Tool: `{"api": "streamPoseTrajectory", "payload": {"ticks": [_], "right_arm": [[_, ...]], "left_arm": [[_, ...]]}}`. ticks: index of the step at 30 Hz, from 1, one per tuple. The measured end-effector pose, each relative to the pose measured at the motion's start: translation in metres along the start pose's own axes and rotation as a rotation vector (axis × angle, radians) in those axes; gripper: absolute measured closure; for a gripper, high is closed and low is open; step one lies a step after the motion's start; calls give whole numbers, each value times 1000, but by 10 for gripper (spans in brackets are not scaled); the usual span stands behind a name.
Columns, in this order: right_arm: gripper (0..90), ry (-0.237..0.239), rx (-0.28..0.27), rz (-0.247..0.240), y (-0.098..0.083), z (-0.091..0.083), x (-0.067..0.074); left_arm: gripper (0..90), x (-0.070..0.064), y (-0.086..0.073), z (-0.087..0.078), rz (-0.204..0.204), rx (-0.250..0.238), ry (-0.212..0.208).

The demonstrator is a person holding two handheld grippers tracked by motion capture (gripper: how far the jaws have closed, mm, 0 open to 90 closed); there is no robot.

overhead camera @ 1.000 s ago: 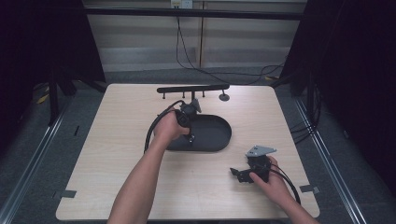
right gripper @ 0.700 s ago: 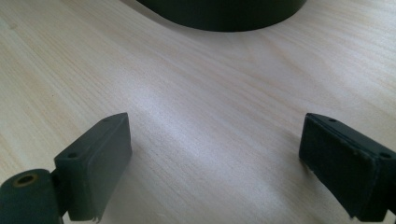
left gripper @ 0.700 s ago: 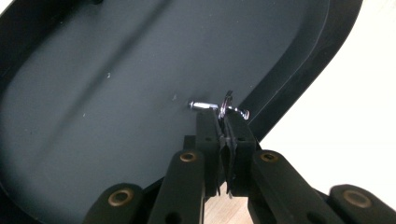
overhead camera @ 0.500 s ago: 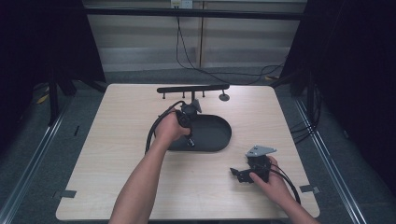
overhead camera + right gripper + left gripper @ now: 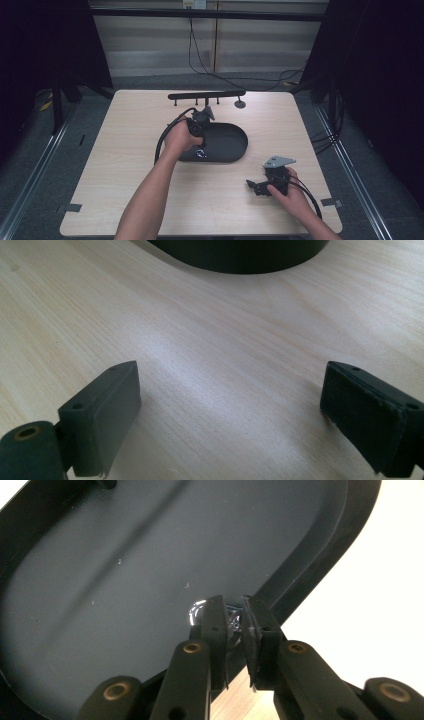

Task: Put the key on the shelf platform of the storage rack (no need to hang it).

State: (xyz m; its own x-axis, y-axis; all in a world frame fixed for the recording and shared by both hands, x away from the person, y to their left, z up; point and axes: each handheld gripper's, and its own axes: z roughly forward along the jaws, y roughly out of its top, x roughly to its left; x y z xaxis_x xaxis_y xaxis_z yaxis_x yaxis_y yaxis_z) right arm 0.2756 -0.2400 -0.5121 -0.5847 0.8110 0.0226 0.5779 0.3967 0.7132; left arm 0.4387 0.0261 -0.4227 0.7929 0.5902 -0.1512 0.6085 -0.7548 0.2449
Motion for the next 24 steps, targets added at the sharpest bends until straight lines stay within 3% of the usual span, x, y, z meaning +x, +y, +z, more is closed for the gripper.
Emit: {"api": "streamPoseTrajectory", "payload": {"ticks": [24], "right_arm": [[88, 0, 0, 0, 0, 0, 0]], "left_arm": [[687, 0, -9, -19, -9, -33, -5]]}}
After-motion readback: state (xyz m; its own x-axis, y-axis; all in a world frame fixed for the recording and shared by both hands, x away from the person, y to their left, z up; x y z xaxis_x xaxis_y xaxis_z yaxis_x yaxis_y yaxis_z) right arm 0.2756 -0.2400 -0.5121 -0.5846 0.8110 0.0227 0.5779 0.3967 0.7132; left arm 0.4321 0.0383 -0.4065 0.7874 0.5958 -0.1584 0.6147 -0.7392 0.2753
